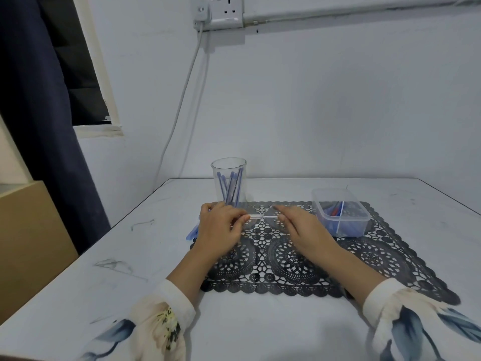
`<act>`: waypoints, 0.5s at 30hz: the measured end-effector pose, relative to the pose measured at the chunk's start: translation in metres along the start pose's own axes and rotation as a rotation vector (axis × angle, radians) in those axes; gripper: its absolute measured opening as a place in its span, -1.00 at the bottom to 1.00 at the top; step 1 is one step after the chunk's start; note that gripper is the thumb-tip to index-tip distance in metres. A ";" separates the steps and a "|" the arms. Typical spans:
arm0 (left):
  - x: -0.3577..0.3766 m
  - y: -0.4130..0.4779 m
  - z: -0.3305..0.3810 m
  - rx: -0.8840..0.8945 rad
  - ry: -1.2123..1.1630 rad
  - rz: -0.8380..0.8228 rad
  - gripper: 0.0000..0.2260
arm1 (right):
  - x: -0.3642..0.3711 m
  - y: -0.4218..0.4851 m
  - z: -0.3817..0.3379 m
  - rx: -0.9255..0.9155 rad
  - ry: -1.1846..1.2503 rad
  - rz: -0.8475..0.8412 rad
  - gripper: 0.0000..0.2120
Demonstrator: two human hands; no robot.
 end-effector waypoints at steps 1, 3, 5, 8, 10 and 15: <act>0.000 0.000 -0.001 -0.029 0.015 -0.009 -0.82 | -0.001 0.000 0.000 0.007 0.024 0.023 -0.63; 0.002 0.000 -0.004 -0.072 0.049 -0.031 -0.82 | -0.004 0.000 0.001 0.018 0.030 0.038 -0.60; 0.003 0.000 -0.005 -0.098 0.065 -0.051 -0.81 | -0.003 -0.001 0.003 0.048 -0.002 0.004 -0.58; 0.005 0.000 -0.007 -0.117 0.067 -0.074 -0.79 | 0.003 -0.001 0.008 0.119 -0.037 -0.114 -0.67; 0.006 -0.001 -0.008 -0.122 0.070 -0.077 -0.79 | 0.005 -0.002 0.010 0.126 -0.047 -0.137 -0.84; 0.006 0.000 -0.007 -0.126 0.073 -0.077 -0.78 | 0.007 -0.001 0.010 0.103 -0.102 -0.209 -0.90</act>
Point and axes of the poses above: each hand's wrist, its own y-axis towards the middle knuckle, its own x-axis out of the palm, z = x × y, the point moved 2 cm from there along y, towards the middle knuckle, and after that the axes turned 9 degrees about y, right-handed, at the moved point
